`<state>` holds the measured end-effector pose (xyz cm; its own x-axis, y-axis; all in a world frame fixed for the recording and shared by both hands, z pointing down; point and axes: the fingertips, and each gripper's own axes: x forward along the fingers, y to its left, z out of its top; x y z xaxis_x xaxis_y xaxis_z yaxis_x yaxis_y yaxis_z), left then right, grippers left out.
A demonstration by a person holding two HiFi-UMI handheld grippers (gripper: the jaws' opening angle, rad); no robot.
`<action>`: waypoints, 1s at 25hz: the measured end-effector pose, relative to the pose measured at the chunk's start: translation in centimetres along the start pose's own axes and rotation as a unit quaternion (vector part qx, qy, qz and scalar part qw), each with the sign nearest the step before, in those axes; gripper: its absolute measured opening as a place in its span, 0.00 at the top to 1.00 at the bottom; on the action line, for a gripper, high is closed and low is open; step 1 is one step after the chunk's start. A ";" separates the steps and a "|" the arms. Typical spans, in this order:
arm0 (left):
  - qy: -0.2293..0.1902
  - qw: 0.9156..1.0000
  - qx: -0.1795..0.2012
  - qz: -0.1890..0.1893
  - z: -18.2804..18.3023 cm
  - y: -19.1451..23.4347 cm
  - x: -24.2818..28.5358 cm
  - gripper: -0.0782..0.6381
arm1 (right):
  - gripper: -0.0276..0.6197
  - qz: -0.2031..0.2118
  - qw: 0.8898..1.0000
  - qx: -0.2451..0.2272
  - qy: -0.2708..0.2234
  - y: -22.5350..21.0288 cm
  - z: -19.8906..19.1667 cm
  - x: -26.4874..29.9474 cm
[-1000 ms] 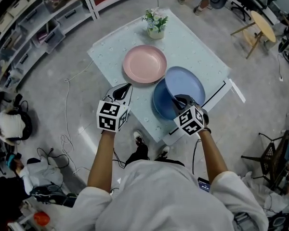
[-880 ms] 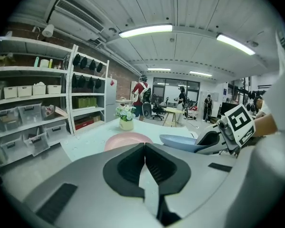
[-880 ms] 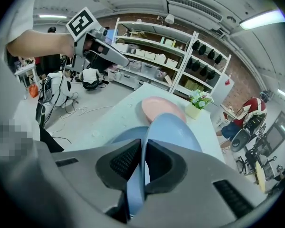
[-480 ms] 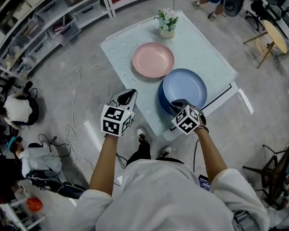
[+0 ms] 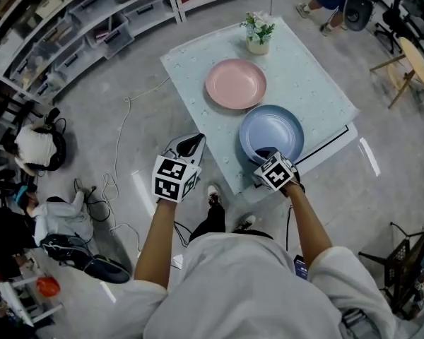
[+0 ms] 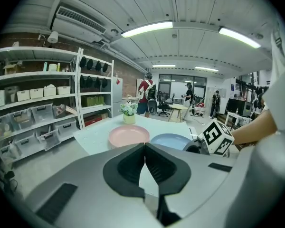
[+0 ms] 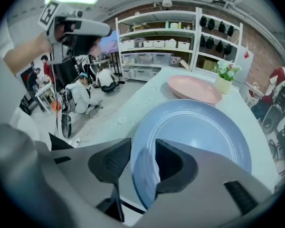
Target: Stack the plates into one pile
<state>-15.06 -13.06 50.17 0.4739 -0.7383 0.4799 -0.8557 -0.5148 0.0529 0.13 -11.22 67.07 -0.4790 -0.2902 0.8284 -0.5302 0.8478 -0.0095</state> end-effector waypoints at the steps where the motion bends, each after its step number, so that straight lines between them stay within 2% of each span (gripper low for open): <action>1: -0.001 1.000 0.000 0.002 0.0 0.0 -0.2 0.87 | 0.67 0.003 1.000 0.015 -0.007 -0.3 0.2 -0.5; 4: 0.001 1.000 0.007 0.009 -0.1 0.0 -0.9 0.87 | 0.63 0.012 0.999 0.042 -0.021 -0.8 0.1 -2.3; 6: 0.005 1.000 0.021 0.008 0.0 -0.3 -1.0 0.87 | 0.65 0.005 0.998 0.058 -0.039 -1.2 0.1 -3.9; 12: -0.002 0.998 0.054 -0.012 1.5 -1.3 0.2 0.87 | 0.78 -0.071 0.987 0.106 -0.098 -3.4 1.0 -8.7; 14: -0.005 0.997 0.070 -0.027 2.0 -1.6 0.9 0.86 | 0.83 -0.104 0.980 0.125 -0.115 -4.2 1.4 -10.1; 17: -0.007 0.994 0.089 -0.058 2.5 -1.4 2.9 0.86 | 0.92 -0.160 0.964 0.161 -0.139 -5.4 2.1 -11.9; 20: -0.002 0.990 0.105 -0.092 3.2 -1.6 5.7 0.86 | 0.93 -0.194 0.948 0.197 -0.157 -6.1 2.2 -12.9; 25: 0.016 0.973 0.184 -0.140 3.4 -1.1 11.1 0.84 | 0.93 -0.235 0.927 0.239 -0.168 -7.2 2.4 -13.6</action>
<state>-8.17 -22.14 52.45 0.6654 -0.5358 0.5198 -0.5593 -0.8190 -0.1282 8.78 -14.44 54.53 -0.2644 -0.7680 0.5833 -0.9467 0.3222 -0.0048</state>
